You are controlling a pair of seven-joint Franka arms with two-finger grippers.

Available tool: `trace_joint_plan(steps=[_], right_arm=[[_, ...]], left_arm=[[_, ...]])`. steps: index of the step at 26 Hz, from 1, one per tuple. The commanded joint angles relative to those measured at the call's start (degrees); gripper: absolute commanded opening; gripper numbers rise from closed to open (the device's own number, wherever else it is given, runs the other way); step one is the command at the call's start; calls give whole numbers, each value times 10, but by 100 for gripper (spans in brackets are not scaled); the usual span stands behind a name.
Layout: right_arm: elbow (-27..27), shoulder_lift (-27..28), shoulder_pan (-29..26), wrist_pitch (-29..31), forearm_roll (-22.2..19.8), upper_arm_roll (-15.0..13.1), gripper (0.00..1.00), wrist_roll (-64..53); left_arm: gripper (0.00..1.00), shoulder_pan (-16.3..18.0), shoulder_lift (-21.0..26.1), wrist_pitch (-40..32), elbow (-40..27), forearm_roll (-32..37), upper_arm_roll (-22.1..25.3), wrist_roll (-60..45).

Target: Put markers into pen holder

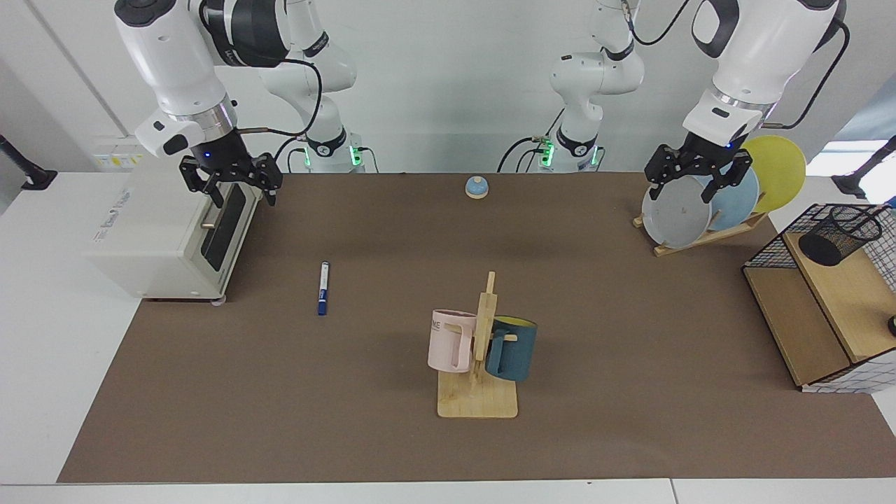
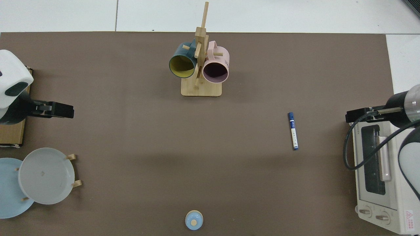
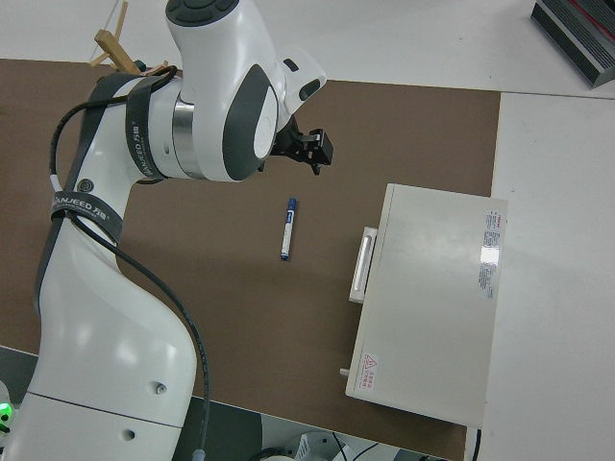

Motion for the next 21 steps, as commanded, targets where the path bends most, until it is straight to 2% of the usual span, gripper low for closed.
trace_joint_plan(steps=[1, 12, 16, 21], right_arm=[[-16, -12, -2, 11, 4, 2, 100, -13], [-20, -9, -2, 33, 5, 2, 100, -13], [-37, 9, 2, 83, 4, 2, 100, -13], [-49, 67, 12, 142, 4, 2, 100, -13]], left_arm=[[100, 8, -6, -10, 2, 6, -4, 6], [100, 8, -6, -10, 2, 6, -4, 6], [100, 8, -5, -10, 2, 6, -4, 6], [100, 8, -5, -10, 1, 6, -4, 6]])
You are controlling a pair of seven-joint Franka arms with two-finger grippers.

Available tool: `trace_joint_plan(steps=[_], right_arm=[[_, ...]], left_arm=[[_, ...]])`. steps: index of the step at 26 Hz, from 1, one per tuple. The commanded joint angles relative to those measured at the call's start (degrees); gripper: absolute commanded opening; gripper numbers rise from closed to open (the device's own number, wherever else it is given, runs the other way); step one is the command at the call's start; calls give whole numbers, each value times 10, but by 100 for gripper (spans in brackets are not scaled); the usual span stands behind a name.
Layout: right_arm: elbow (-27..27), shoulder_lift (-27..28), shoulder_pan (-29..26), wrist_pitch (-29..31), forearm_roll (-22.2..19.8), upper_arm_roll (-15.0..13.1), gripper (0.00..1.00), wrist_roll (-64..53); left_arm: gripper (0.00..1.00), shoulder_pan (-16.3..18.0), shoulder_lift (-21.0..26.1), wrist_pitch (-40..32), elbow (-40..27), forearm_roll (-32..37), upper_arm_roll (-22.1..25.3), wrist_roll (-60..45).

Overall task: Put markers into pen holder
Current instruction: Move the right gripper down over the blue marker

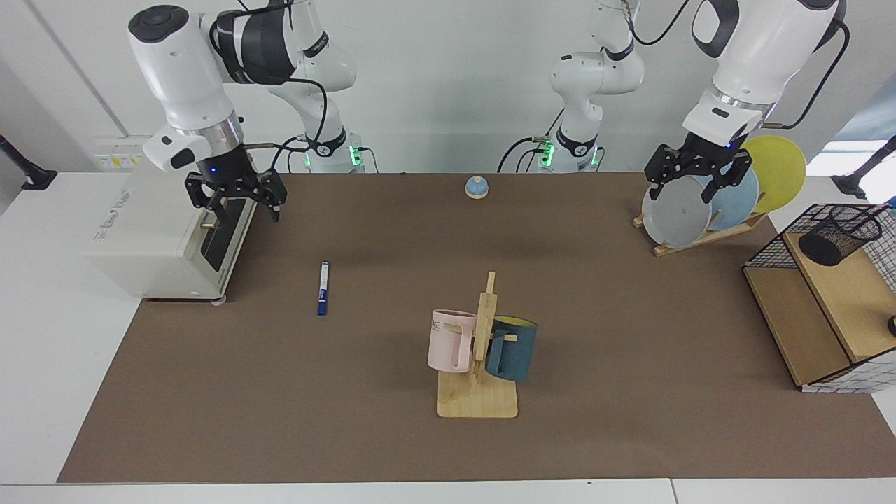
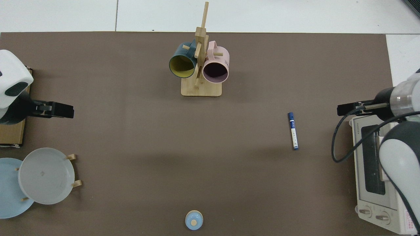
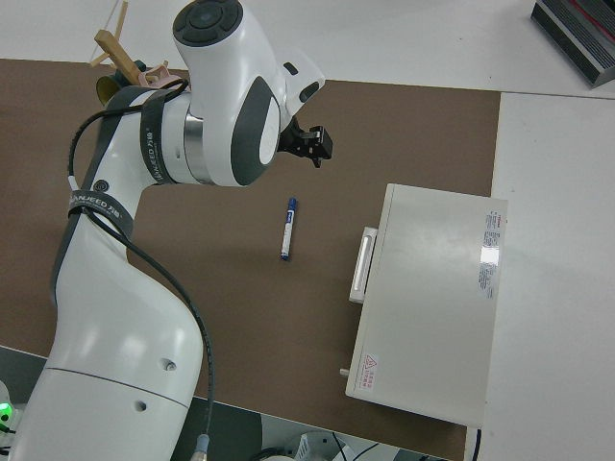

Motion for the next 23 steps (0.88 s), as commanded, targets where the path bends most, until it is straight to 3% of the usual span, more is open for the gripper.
trace_joint_plan(steps=[1, 6, 11, 18, 23], right_arm=[[-16, 58, 6, 62, 4, 0, 100, -13], [-30, 105, 12, 122, 5, 1, 100, -12], [-80, 125, 30, 193, 5, 0, 100, -5], [-143, 143, 32, 254, 5, 1, 100, 31], [-152, 171, 31, 293, 5, 1, 100, 40]], left_arm=[[100, 8, -6, -10, 2, 6, -4, 6], [100, 8, -5, -10, 2, 6, -4, 6], [100, 8, -5, -10, 2, 6, -4, 6], [100, 8, -6, -10, 1, 6, -4, 6], [100, 8, -6, -10, 2, 6, -4, 6]])
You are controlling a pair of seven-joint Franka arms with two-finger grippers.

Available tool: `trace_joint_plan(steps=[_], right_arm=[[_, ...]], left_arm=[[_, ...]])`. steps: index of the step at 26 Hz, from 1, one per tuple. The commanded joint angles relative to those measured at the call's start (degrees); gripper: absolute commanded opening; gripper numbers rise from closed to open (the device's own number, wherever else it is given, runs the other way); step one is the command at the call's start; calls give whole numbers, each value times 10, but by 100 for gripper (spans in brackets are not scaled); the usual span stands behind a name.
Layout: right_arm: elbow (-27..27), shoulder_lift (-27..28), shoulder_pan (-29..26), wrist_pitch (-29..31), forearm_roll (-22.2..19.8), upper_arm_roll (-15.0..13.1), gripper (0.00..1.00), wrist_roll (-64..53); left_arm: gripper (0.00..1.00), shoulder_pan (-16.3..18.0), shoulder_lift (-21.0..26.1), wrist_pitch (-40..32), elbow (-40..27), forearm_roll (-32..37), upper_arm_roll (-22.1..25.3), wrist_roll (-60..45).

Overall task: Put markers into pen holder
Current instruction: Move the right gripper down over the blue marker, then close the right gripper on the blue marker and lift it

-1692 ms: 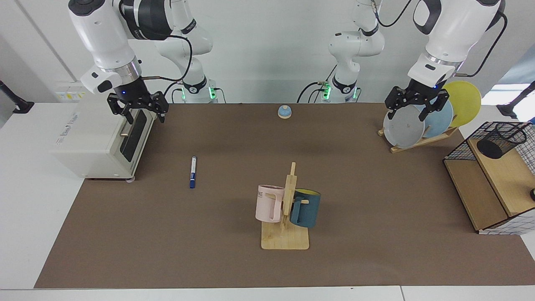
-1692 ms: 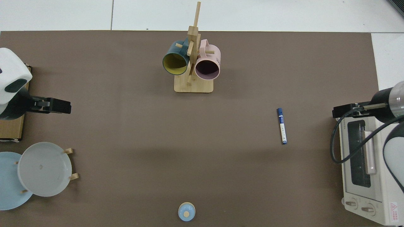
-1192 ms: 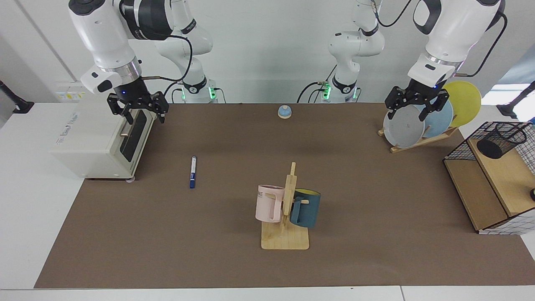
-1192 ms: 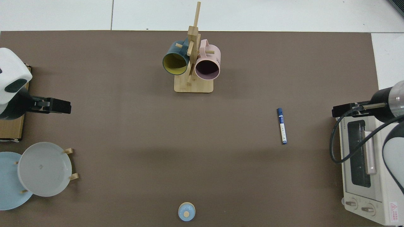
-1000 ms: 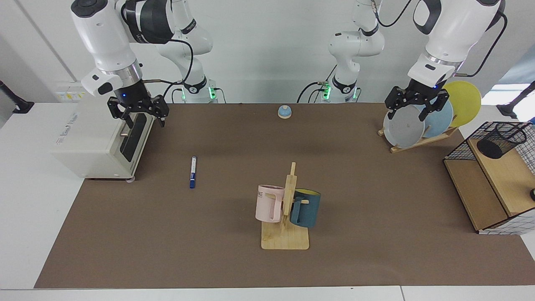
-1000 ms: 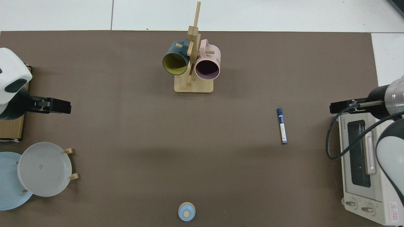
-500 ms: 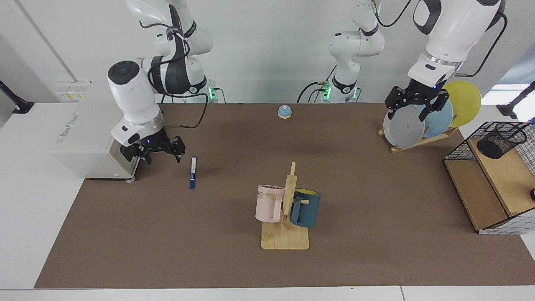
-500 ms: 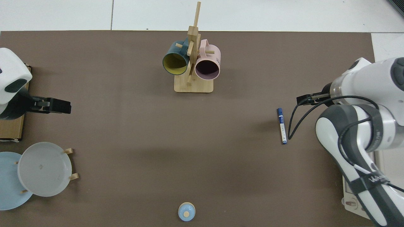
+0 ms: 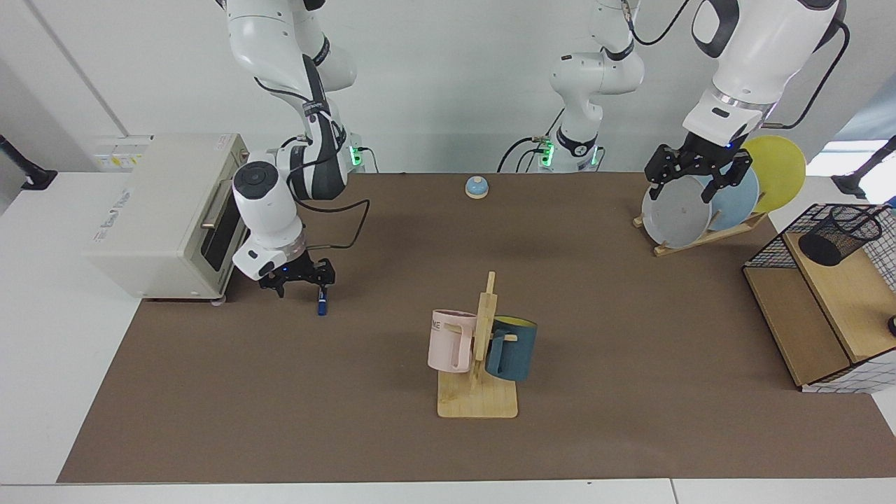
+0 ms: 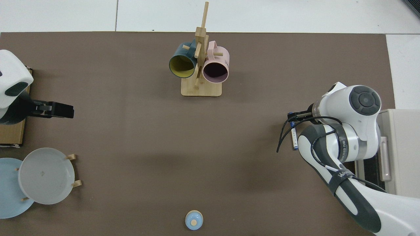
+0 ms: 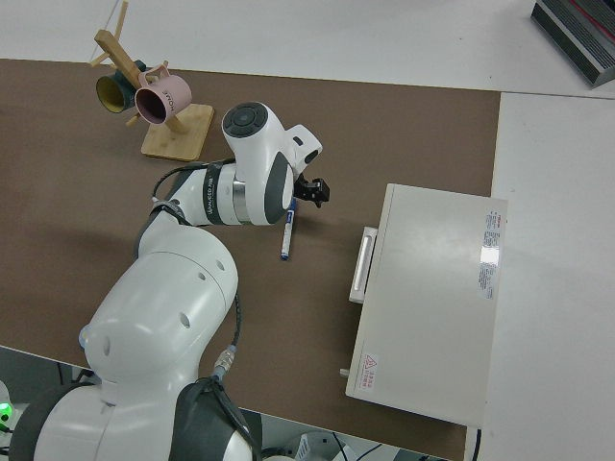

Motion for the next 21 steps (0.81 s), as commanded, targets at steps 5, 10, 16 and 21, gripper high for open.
trace_joint_plan(steps=[5, 10, 16, 21], right_arm=[[-18, 14, 8, 40, 30, 2, 100, 21], [-18, 21, 23, 43, 45, 2, 99, 35], [-20, 23, 18, 49, 44, 2, 70, 21], [-21, 23, 16, 50, 44, 1, 59, 17]], left_arm=[[100, 8, -5, -10, 1, 6, -4, 6], [100, 8, -6, -10, 1, 6, -4, 6], [100, 8, -5, -10, 2, 6, -4, 6], [100, 8, -5, -10, 2, 6, -4, 6]])
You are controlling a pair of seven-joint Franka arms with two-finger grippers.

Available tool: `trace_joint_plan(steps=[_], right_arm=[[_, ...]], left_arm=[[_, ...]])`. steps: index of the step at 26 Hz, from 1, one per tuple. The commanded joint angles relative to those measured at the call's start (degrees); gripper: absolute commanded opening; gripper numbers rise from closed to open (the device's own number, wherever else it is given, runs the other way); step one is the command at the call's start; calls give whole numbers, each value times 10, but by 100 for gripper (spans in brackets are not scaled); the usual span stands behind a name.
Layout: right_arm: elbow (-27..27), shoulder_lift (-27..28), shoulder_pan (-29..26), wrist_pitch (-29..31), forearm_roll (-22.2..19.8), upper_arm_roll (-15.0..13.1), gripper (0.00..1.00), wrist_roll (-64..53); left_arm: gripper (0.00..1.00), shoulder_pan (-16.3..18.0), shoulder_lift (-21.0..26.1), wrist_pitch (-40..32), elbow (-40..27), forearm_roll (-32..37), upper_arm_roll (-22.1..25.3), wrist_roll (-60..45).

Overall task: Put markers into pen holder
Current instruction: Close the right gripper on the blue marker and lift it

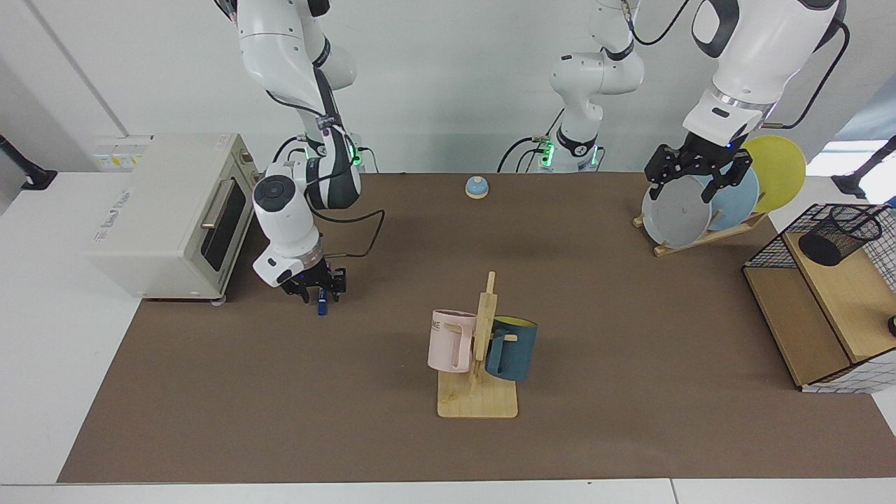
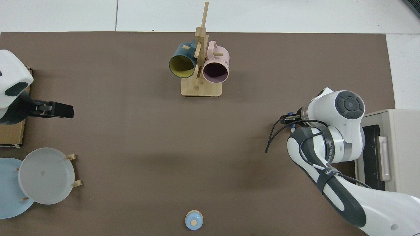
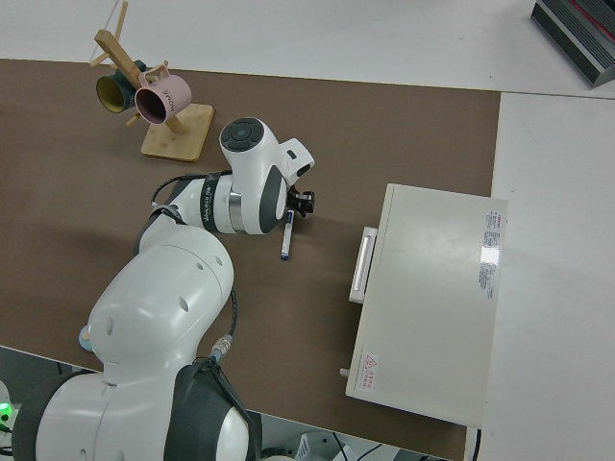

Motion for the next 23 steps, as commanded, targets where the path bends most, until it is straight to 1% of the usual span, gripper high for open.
trace_joint_plan(steps=[1, 2, 3, 7, 10, 11, 13, 14, 18, 20, 22, 23], right_arm=[[-8, 1, -6, 18, 8, 2, 54, -9], [-8, 1, -6, 19, 8, 2, 49, -9], [-9, 2, -6, 19, 8, 2, 45, -9], [-11, 8, -7, 27, 8, 2, 41, -9], [-15, 7, -7, 31, 8, 2, 32, -9], [-15, 7, -7, 31, 8, 2, 26, -9], [-16, 7, -6, 31, 8, 2, 7, -9], [-16, 7, -7, 31, 8, 2, 0, -10], [-10, 7, -2, 30, 8, 2, 0, -6], [-1, -2, -2, 15, 10, 3, 0, 2], [21, -12, 0, -30, 16, 3, 0, 25], [38, -15, 1, -57, 28, 4, 0, 37]], left_arm=[[100, 8, -5, -10, 2, 6, -4, 6], [100, 8, -5, -10, 2, 6, -4, 6], [100, 8, -5, -10, 1, 6, -4, 6], [100, 8, -5, -10, 2, 6, -4, 6], [100, 8, -5, -10, 2, 6, -4, 6], [100, 8, -5, -10, 2, 6, -4, 6], [100, 8, -5, -10, 2, 6, -4, 6], [100, 8, -5, -10, 2, 6, -5, 6], [100, 8, -5, -10, 2, 6, -4, 6], [100, 8, -5, -10, 2, 6, -4, 6], [100, 8, -5, -10, 2, 6, -5, 6], [100, 8, -6, -10, 2, 6, -4, 6]])
